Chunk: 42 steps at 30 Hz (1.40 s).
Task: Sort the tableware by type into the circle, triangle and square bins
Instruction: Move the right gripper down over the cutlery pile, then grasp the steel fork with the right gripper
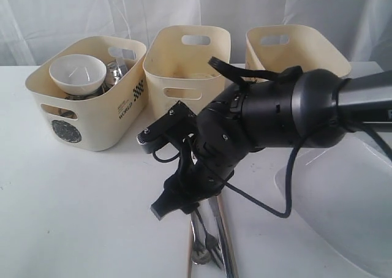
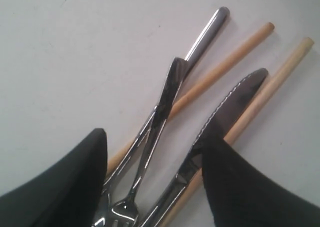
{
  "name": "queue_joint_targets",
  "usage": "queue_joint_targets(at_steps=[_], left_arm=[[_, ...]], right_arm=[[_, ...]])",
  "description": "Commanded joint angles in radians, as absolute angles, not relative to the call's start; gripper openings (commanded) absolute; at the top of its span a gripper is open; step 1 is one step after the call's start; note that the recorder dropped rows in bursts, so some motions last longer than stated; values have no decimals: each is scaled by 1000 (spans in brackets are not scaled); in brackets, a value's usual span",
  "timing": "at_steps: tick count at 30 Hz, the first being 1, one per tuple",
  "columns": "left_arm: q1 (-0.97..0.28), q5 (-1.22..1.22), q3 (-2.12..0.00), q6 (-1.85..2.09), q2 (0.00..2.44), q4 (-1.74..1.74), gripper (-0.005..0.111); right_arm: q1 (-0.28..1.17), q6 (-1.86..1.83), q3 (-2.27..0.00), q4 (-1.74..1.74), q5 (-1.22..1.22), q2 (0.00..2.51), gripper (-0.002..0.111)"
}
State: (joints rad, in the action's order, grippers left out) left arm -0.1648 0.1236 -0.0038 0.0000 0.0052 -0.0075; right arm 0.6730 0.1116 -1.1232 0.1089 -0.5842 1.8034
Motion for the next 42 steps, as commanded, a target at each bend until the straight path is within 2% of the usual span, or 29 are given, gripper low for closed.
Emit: queue_joint_targets(at_steps=[1, 42], left_arm=[[-162, 128, 0, -7, 0, -9, 25], [-162, 128, 0, -7, 0, -9, 25]], right_arm=[[677, 110, -1127, 113, -565, 1822, 54], [679, 91, -1127, 113, -530, 1859, 48]])
